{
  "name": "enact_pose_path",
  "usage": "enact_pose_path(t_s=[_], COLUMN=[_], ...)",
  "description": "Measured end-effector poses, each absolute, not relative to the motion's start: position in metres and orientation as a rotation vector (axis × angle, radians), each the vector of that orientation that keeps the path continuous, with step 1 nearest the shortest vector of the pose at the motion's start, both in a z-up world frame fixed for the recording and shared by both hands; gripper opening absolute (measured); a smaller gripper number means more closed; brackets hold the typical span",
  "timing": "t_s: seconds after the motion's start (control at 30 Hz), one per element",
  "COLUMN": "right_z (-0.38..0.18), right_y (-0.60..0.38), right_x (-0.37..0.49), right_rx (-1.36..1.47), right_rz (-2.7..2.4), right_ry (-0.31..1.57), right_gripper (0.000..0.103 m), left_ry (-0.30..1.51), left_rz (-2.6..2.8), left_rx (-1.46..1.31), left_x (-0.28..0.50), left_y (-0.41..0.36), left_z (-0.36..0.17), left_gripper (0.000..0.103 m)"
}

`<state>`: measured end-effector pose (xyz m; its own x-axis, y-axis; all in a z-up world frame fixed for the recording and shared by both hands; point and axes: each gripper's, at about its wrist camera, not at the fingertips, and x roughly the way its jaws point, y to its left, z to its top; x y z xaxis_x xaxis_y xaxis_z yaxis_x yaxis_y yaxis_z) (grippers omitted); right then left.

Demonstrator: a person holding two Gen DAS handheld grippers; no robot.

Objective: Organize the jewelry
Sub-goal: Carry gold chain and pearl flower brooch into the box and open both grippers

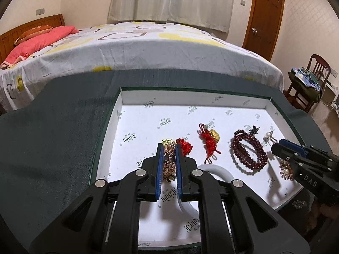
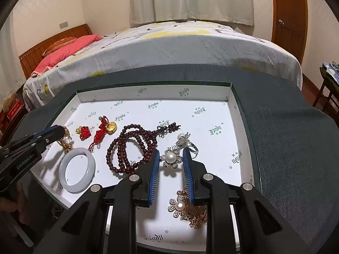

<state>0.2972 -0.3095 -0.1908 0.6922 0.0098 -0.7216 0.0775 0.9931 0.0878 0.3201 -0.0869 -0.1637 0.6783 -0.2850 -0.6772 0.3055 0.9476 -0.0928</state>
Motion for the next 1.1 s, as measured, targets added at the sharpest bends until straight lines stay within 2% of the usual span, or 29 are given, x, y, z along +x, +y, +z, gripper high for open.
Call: enact_pose_path(t_s=[0.87,0.97,1.07,1.1], right_z=[-0.200,-0.200,-0.200,-0.200], right_y=[-0.312,-0.313,-0.313,-0.313], right_x=[0.308,0.308,0.308,0.307], right_rx=[0.120,0.126,0.127,0.127], right_rz=[-0.040,-0.039,-0.038,-0.038], right_ry=[0.869,0.872,0.870,0.869], right_gripper=[0.024,0.024,0.030,0.032], left_ry=[0.853,0.859,0.863,0.864], left_rz=[-0.318,-0.317,-0.314,-0.312], left_rx=[0.033,0.034,0.035,0.033], left_x=[0.336,0.337,0.339,0.339], left_y=[-0.090,-0.089,-0.089,-0.089], left_z=[-0.178,-0.179,-0.180,-0.180], left_gripper=[0.011,0.019,0.028,0.028])
